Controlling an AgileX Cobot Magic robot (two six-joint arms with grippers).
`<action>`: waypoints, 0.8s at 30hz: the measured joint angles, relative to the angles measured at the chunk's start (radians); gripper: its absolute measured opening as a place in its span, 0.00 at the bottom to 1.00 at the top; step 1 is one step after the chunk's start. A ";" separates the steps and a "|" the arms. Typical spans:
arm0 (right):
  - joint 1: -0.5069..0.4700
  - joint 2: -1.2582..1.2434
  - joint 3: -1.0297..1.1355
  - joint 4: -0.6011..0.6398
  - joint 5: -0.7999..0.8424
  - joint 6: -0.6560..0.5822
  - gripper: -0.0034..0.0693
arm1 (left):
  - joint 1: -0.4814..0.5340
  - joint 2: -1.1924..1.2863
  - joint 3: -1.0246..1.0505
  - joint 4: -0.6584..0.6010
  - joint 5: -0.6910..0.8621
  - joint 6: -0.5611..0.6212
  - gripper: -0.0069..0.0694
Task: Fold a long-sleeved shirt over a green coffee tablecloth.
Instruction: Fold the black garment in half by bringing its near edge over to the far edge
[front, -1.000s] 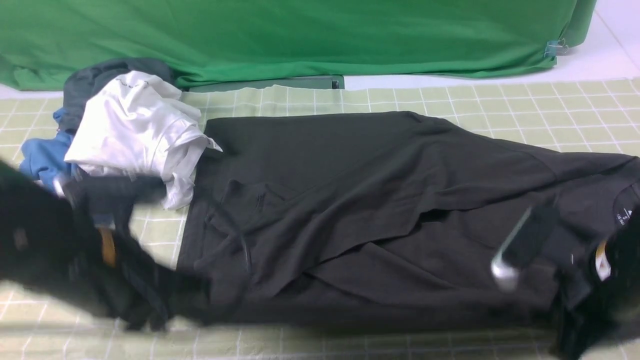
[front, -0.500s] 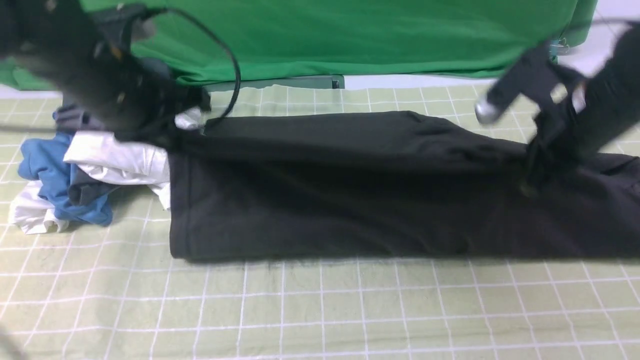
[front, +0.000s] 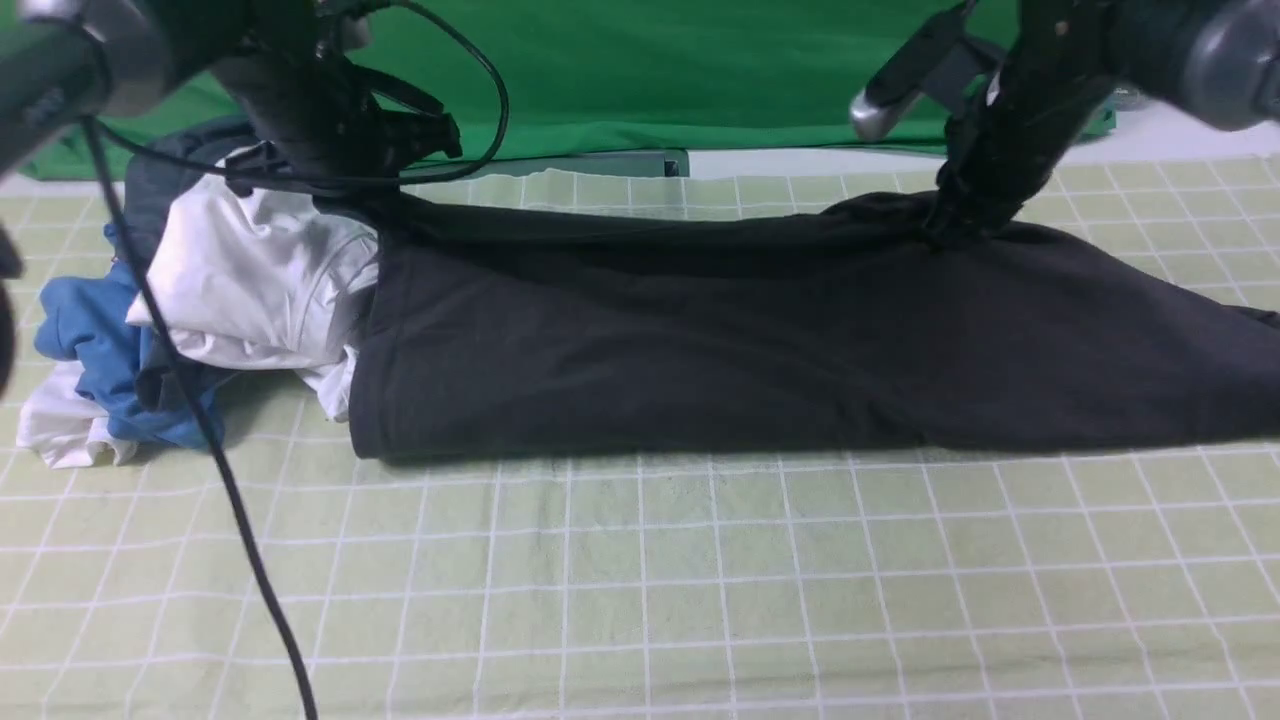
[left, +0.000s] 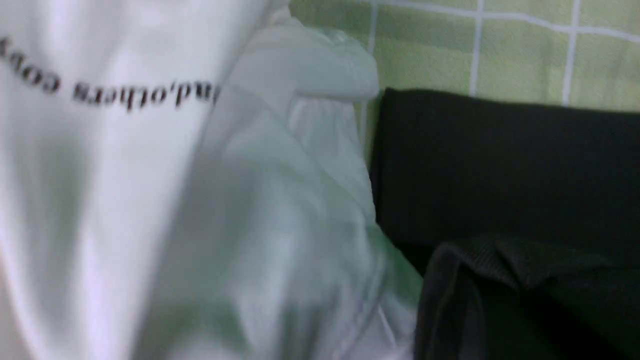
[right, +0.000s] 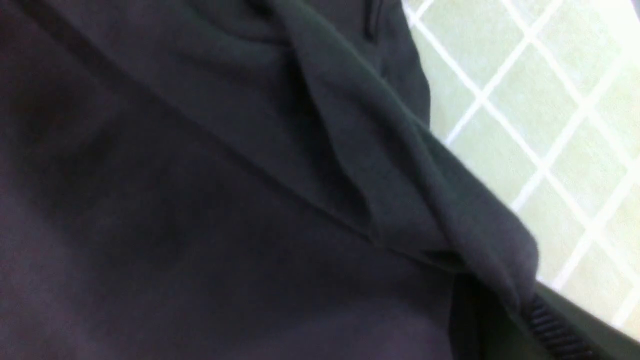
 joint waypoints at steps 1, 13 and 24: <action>0.000 0.049 -0.039 0.000 -0.002 0.001 0.08 | 0.001 0.034 -0.028 0.001 0.000 0.000 0.12; -0.002 0.127 -0.076 -0.006 -0.181 0.126 0.33 | 0.002 0.074 -0.058 0.044 -0.111 -0.100 0.26; -0.002 0.023 -0.076 -0.029 -0.094 0.192 0.41 | 0.006 0.074 -0.177 0.177 0.057 -0.139 0.48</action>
